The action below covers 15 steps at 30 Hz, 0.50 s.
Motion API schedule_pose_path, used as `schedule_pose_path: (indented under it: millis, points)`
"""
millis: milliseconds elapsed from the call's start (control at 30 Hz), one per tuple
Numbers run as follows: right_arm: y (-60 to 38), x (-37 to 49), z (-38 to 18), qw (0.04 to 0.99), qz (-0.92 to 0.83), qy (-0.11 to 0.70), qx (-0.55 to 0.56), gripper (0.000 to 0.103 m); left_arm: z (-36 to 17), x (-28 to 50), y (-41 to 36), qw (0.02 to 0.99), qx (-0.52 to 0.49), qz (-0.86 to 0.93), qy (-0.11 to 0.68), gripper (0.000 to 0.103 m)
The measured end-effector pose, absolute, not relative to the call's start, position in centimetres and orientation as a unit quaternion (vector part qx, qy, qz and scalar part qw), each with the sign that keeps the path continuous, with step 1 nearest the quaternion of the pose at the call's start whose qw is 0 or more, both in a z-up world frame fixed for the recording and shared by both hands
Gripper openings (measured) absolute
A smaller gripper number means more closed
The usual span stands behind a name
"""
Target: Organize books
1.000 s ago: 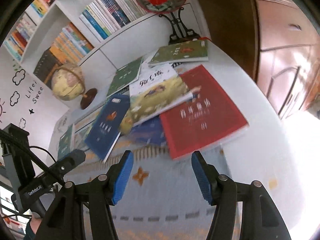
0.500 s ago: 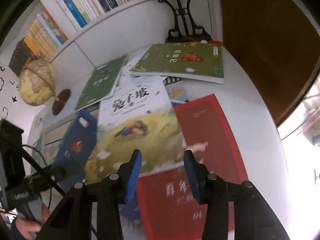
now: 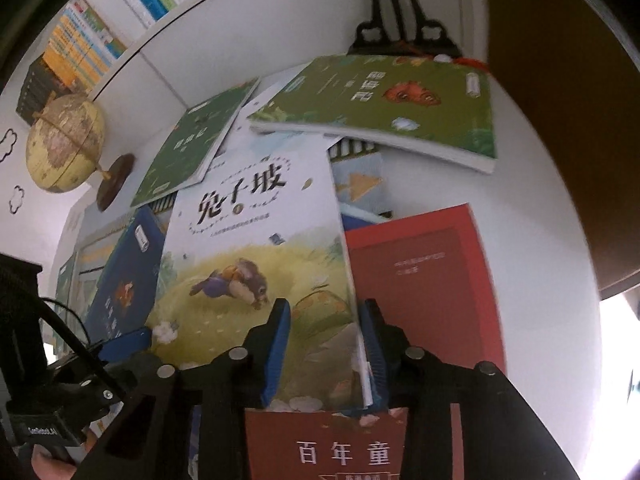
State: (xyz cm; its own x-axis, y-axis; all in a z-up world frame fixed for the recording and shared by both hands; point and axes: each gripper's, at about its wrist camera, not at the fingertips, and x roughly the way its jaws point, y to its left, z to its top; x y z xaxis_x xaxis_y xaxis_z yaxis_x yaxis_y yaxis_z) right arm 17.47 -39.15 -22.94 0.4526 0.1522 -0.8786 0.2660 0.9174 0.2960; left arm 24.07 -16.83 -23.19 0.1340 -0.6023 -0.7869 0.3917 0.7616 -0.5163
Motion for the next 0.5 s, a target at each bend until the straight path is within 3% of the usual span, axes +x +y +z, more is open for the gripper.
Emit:
schedule_pose_path:
  millis: [133,500]
  points:
    - [-39.6,17.0,-23.1,0.813,0.002,0.527,0.246,0.036,-23.0,24.0,-16.4,0.746,-0.098,-0.33,0.57,0.085]
    - [-40.0,13.0,-23.8,0.786,0.05,0.532,0.311,0.037,-21.9,21.8,-13.3,0.674,-0.24,-0.411,0.565,0.085]
